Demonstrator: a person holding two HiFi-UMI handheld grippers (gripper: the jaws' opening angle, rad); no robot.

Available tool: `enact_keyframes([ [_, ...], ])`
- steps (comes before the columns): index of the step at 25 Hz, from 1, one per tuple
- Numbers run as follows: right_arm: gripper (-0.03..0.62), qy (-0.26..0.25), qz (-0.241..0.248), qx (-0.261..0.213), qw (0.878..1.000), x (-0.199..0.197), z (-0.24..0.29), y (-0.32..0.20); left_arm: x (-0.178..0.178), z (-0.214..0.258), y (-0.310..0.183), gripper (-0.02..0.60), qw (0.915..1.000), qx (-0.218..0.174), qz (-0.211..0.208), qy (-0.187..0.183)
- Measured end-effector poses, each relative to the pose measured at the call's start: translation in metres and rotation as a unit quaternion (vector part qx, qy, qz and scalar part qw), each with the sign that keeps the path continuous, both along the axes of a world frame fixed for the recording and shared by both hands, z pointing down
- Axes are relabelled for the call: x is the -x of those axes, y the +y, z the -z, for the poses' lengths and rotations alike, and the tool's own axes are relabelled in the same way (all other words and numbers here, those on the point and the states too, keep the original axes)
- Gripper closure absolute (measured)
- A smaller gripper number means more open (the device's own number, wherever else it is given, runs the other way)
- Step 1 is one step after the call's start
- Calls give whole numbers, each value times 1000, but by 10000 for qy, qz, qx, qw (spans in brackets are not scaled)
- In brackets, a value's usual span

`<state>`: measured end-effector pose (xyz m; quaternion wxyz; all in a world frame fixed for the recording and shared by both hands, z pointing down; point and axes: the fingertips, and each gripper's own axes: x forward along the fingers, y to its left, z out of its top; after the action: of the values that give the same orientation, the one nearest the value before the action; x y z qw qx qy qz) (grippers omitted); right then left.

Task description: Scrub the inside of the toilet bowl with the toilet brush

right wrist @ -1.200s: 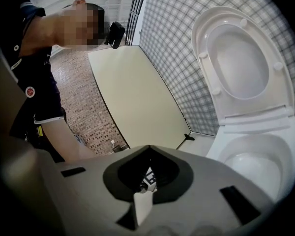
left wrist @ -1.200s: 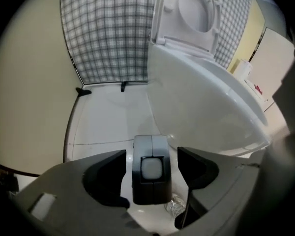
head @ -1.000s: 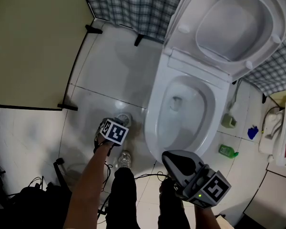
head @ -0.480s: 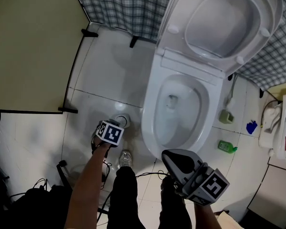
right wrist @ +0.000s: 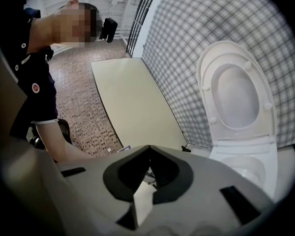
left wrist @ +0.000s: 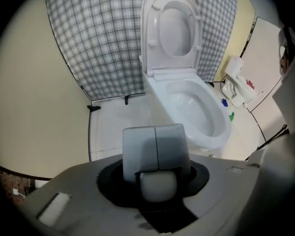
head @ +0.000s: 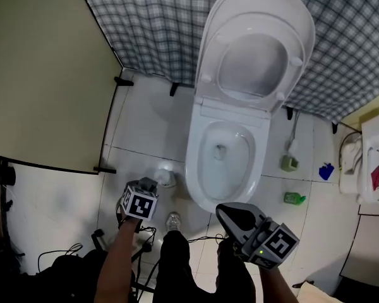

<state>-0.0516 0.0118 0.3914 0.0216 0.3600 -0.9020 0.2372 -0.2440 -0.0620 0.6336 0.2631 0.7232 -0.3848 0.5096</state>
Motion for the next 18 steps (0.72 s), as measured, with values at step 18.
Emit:
enact_keyframes([
  [18,594,124,-946,-153,9953,-103,75,32,-166,174,19,413,9828,-1312,-724,1079],
])
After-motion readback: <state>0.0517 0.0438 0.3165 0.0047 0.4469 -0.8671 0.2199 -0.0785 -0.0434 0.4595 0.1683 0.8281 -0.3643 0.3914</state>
